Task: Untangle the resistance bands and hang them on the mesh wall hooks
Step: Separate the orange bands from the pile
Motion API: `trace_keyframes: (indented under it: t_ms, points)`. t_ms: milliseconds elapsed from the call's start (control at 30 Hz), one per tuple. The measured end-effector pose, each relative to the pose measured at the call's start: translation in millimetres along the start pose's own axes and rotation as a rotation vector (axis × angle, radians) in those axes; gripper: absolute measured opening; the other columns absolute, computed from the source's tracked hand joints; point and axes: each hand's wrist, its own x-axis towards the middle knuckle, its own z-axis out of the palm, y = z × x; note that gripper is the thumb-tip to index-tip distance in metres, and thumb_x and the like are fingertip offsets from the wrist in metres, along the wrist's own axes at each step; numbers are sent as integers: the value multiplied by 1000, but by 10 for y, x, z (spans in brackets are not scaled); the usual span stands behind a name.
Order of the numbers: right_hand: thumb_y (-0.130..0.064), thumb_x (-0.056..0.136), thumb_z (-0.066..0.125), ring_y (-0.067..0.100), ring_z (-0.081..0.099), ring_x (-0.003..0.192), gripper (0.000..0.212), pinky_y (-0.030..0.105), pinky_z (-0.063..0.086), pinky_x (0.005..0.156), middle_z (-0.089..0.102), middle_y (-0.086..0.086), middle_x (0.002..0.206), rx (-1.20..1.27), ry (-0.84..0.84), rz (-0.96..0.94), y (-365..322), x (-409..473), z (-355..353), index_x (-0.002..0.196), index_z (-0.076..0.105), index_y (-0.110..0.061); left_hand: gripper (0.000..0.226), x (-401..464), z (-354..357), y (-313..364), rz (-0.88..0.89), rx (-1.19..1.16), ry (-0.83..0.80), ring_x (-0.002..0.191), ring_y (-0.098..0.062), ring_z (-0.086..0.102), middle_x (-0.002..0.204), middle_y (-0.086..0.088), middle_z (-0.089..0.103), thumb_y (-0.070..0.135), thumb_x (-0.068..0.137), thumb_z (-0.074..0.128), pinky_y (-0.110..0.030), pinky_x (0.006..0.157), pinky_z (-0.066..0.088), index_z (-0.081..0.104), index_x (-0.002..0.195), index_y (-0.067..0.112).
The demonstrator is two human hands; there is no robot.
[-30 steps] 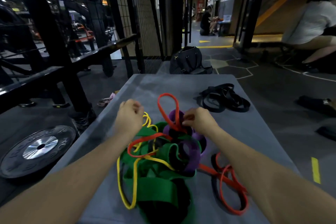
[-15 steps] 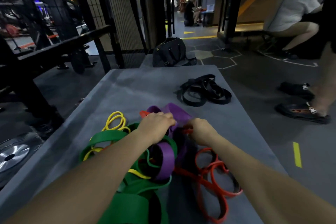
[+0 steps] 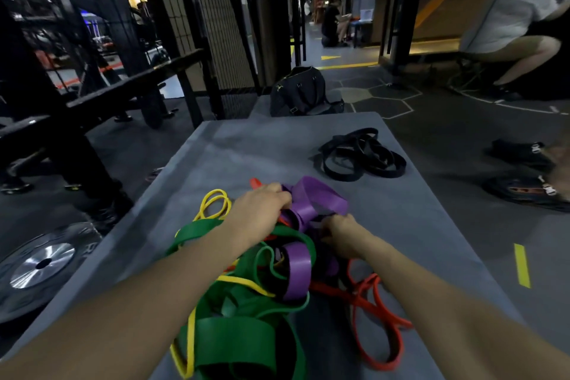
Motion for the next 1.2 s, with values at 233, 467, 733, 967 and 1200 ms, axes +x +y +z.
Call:
trace_keyframes:
  t_ms: [233,467,733,967,1200]
  points:
    - [-16,89,58,29,60,92,11,34,44,77,66,15,99,299,170,-3,115,-312,-447,88,60,-5,57,321,79,420,211,-69,-158,126,-20,43,136,2,47,-3,82,48,-33,101,39,47,131,23]
    - [-14,94,51,17,51,73,12,23,37,55,53,0,78,412,359,113,298,-435,-660,89,57,-6,33,516,-118,505,231,190,-23,115,-21,46,117,2,58,9,90,42,-32,85,41,56,114,26]
    - [-4,94,45,29,50,79,19,29,36,62,59,21,103,417,571,322,456,-585,-904,108,53,5,13,129,-536,20,14,19,33,97,-25,55,94,-5,60,4,77,54,-35,77,44,59,82,16]
    - [0,91,43,35,56,86,20,32,39,65,58,26,110,322,560,414,420,-785,-836,110,50,5,17,-404,-634,-100,-104,-5,124,96,-27,55,90,-4,59,1,72,58,-32,72,37,57,80,15]
    - [-4,88,45,31,56,76,9,34,43,66,56,19,92,226,314,397,34,-899,-572,81,51,-5,18,-825,-520,-340,-113,-62,134,100,-28,58,96,-7,61,5,73,60,-37,80,46,61,89,14]
